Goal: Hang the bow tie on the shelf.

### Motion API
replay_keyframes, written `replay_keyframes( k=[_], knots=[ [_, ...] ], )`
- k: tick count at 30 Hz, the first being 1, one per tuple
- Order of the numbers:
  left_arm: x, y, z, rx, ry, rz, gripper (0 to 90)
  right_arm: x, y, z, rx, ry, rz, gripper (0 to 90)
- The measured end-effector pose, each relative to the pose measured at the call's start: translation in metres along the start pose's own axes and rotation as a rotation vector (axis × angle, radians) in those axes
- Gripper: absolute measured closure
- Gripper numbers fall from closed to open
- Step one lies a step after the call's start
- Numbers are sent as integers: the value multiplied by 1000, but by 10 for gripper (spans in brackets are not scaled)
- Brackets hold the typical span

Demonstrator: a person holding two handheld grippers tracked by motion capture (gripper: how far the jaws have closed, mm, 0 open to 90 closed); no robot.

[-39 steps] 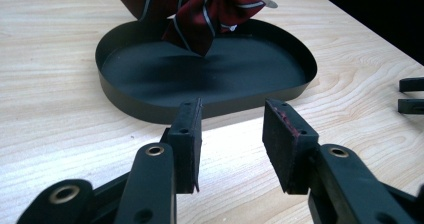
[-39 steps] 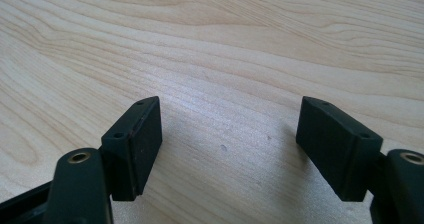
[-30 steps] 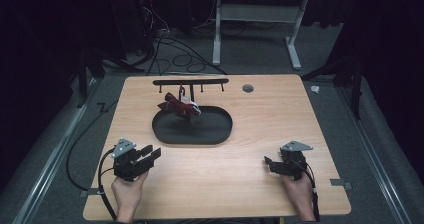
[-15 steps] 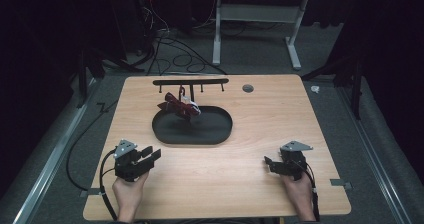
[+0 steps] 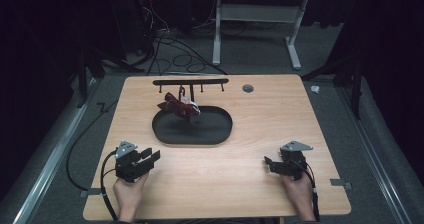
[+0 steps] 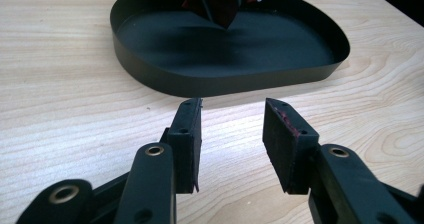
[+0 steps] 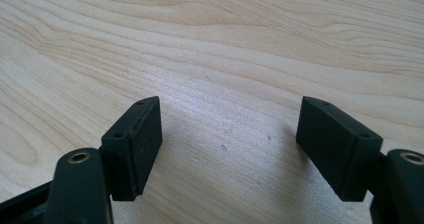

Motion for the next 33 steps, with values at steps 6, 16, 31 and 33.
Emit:
replay_keyframes(
  k=[6, 16, 31, 33],
  knots=[
    [-2, 4, -3, -13, 12, 16, 595, 0, 0, 0, -1, 2, 0, 279],
    [-4, 15, -10, -49, 24, 39, 589, 0, 0, 0, -2, 1, 0, 278],
    [-6, 30, -18, -72, 33, 77, 586, 0, 0, 0, -2, 1, 0, 278],
    [-6, 31, -18, -71, 28, 75, 585, 0, 0, 0, -2, -1, 0, 278]
  ],
)
Point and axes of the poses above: each handheld gripper's, and its own axes: y roughly forward along the jaws, z roughly out of its top, x roughly to its right, the point moved 2 cm from there along y, roughly forward along the jaws, and after that the axes turned 1 degree about y, right-handed, at the moved point
